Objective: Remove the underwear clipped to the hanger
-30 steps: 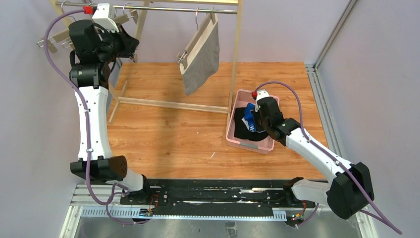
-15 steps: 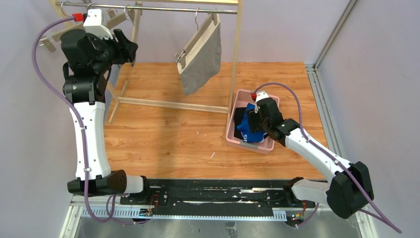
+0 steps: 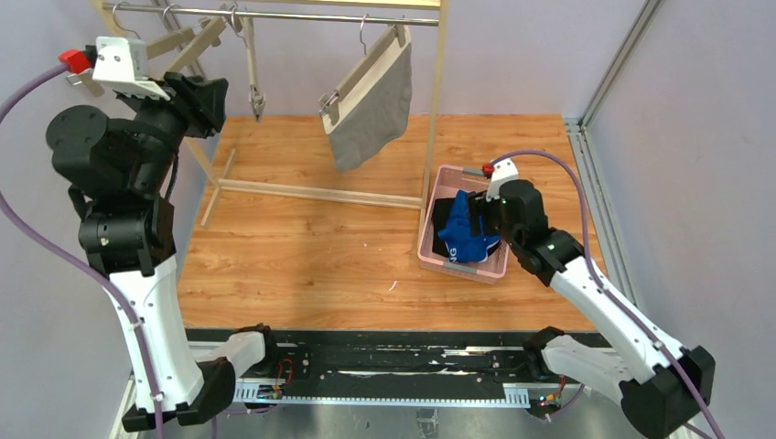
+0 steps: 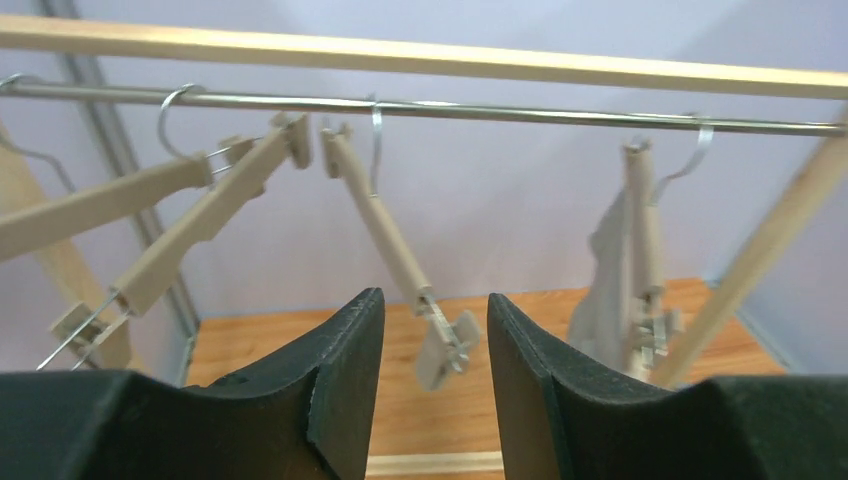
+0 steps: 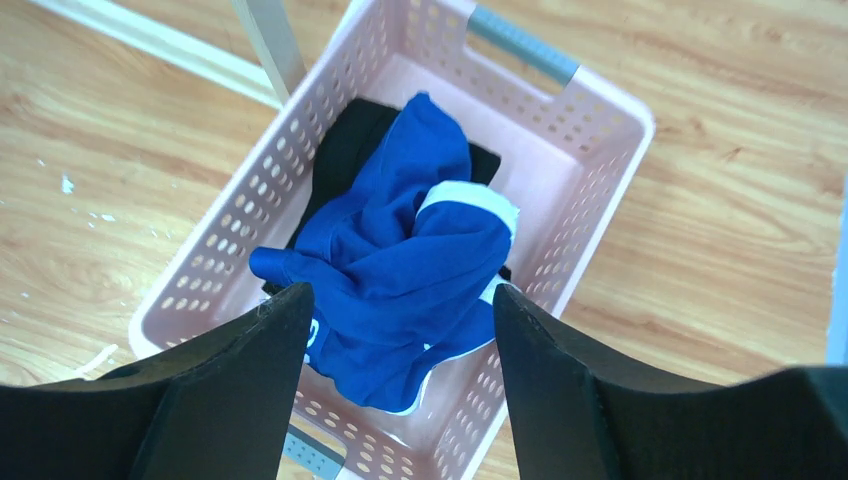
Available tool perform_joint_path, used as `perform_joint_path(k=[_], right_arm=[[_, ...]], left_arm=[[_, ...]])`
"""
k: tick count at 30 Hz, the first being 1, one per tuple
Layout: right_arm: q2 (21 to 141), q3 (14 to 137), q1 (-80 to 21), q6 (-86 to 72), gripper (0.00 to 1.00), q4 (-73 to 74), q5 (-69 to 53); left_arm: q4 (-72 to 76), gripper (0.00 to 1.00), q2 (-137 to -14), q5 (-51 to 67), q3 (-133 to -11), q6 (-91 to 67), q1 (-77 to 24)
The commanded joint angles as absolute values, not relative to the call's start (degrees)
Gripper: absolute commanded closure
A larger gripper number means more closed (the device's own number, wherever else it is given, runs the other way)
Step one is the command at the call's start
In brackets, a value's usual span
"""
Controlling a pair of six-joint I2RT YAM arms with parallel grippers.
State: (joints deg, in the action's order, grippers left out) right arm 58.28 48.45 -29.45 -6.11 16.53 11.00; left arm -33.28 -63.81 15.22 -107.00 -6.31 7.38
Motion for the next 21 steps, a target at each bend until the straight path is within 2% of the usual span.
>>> perform_joint_path(k=[1, 9, 16, 21], right_arm=[[52.7, 52.5, -29.9, -5.0, 0.32, 18.4, 13.1], [51.3, 60.8, -37.5, -8.0, 0.32, 27.2, 23.3], [60.8, 74.7, -54.0, -5.1, 0.31, 30.6, 41.8], [63.9, 78.1, -56.8, -5.3, 0.28, 29.6, 45.6]], left_arm=[[-29.6, 0.51, -64.7, 24.3, -109.5, -11.2, 7.7], [-27.4, 0.54, -65.8, 25.6, -110.7, -12.2, 5.7], [-30.0, 0.55, -70.5, 14.7, -112.7, -5.5, -10.2], [-33.9, 0.53, -76.6, 9.1, -117.6, -0.8, -15.9]])
